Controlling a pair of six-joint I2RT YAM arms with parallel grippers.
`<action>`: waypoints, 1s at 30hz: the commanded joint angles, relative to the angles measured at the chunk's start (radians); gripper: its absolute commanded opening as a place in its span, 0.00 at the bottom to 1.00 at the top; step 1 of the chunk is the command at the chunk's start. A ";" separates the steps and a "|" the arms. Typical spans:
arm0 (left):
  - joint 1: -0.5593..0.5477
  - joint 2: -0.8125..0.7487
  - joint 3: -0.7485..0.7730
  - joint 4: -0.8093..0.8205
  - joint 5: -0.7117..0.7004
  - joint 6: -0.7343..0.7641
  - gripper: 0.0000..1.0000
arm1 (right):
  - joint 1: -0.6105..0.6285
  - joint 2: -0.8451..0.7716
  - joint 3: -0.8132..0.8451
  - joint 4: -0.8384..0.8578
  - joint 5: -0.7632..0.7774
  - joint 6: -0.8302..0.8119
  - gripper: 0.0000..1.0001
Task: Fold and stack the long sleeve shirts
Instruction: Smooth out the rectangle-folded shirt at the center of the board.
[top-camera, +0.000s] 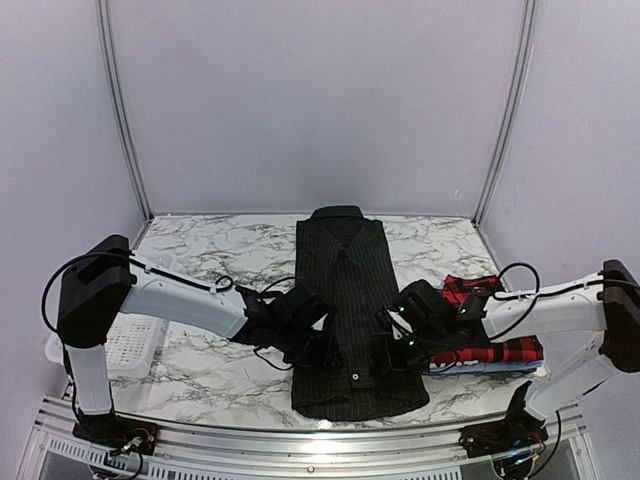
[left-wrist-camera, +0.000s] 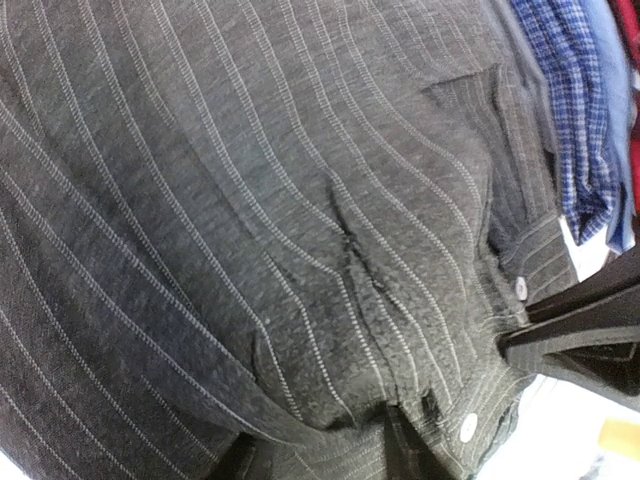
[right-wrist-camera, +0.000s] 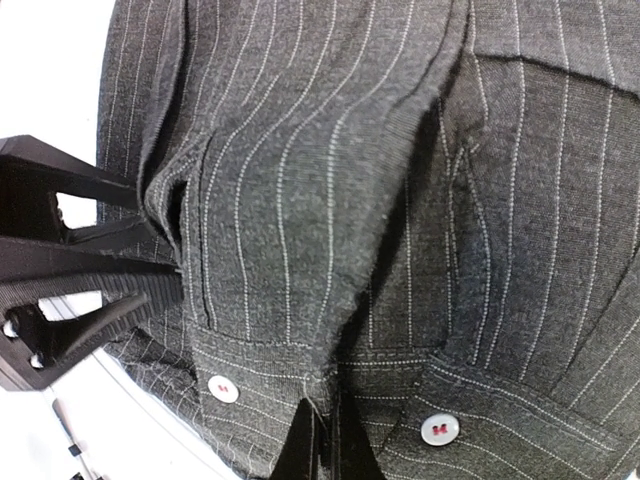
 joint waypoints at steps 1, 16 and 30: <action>0.007 -0.003 0.026 0.037 -0.009 0.001 0.31 | 0.010 0.004 0.041 -0.011 0.011 -0.017 0.00; 0.047 -0.106 -0.017 0.032 0.137 -0.065 0.00 | 0.010 0.010 0.129 -0.104 -0.076 0.006 0.00; 0.117 -0.159 -0.113 -0.037 0.315 -0.054 0.00 | 0.037 0.028 0.154 -0.144 -0.147 0.031 0.00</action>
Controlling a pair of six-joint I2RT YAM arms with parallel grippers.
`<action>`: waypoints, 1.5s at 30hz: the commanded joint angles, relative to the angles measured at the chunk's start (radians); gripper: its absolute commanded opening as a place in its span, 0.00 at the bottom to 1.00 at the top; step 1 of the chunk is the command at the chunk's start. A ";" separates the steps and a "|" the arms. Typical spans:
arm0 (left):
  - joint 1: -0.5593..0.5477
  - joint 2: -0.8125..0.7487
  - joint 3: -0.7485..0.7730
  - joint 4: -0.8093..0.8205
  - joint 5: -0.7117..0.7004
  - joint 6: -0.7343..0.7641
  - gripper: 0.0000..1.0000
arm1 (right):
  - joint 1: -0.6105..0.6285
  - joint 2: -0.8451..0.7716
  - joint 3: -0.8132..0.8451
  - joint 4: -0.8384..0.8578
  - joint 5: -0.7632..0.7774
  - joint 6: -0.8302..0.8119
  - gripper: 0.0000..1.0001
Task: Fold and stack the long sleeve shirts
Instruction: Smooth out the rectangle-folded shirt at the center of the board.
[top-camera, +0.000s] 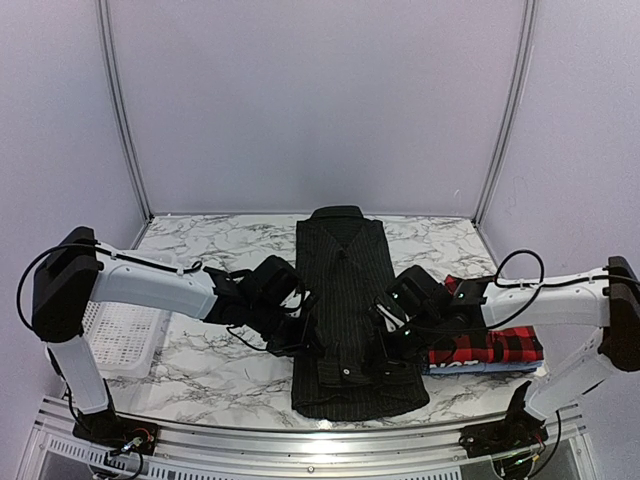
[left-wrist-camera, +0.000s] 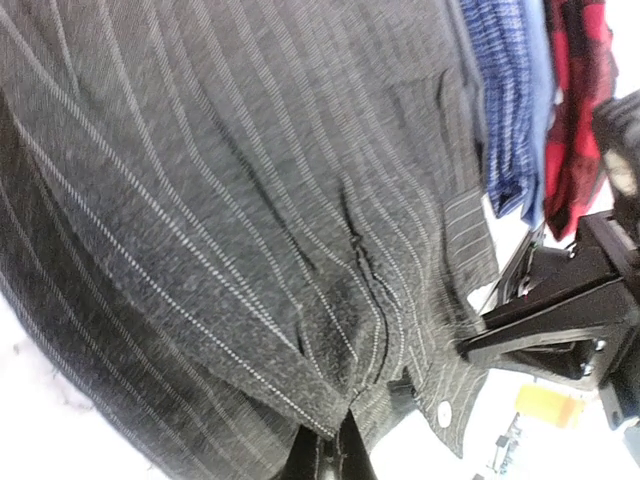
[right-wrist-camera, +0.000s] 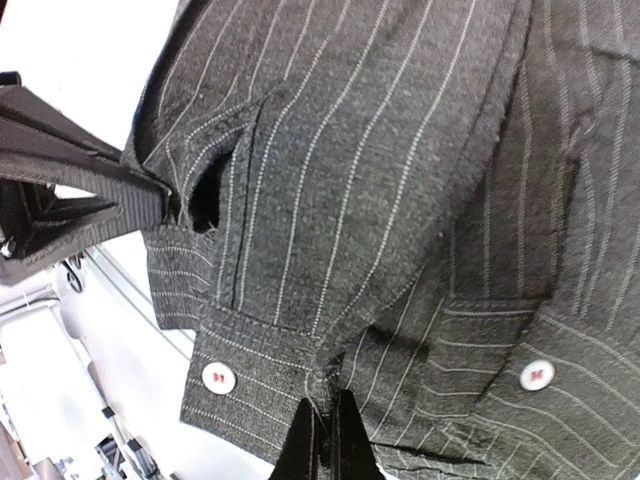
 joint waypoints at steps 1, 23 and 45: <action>0.002 -0.012 -0.024 -0.041 0.059 0.003 0.01 | 0.030 0.021 0.022 -0.009 -0.029 0.018 0.00; 0.180 0.045 0.220 -0.146 -0.229 0.159 0.46 | -0.362 0.142 0.240 0.322 0.155 -0.346 0.39; 0.377 0.773 1.042 0.187 -0.245 0.014 0.46 | -0.476 0.565 0.504 0.426 0.010 -0.495 0.35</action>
